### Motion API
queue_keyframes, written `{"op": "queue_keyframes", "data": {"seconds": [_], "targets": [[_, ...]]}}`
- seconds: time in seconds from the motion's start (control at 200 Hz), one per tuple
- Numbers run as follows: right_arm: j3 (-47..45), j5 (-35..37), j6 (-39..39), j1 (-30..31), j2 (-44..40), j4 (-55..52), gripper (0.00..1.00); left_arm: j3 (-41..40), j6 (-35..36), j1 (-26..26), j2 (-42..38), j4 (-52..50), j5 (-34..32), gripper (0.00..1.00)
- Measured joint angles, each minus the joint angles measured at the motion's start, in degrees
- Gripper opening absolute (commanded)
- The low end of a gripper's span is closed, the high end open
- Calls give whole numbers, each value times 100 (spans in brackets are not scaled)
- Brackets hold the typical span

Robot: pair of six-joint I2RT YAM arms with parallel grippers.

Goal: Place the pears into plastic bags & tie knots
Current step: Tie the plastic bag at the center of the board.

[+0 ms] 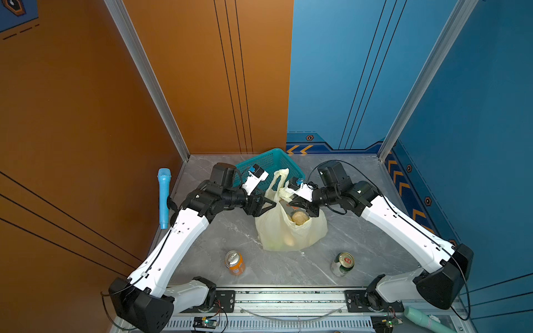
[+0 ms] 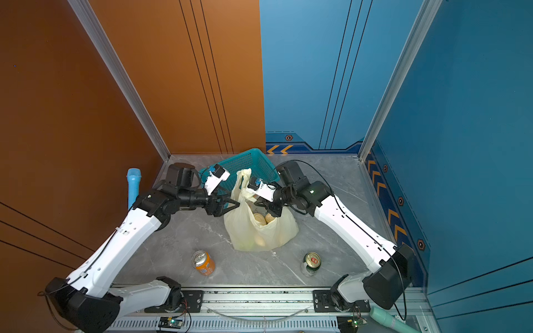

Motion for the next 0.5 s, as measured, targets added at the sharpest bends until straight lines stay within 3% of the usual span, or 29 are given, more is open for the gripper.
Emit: {"op": "queue_keyframes", "data": {"seconds": [0.07, 0.195, 0.27, 0.501], "targets": [[22, -79, -39, 20, 0, -79, 0, -20, 28, 7, -31, 0, 9, 67], [166, -101, -74, 111, 96, -188, 0, -20, 68, 4, -26, 22, 92, 81], [328, -98, -76, 186, 251, -225, 0, -13, 107, -46, -26, 24, 136, 84], [577, -96, -79, 319, 595, -291, 0, 144, 129, -247, 63, 120, 184, 80]]}}
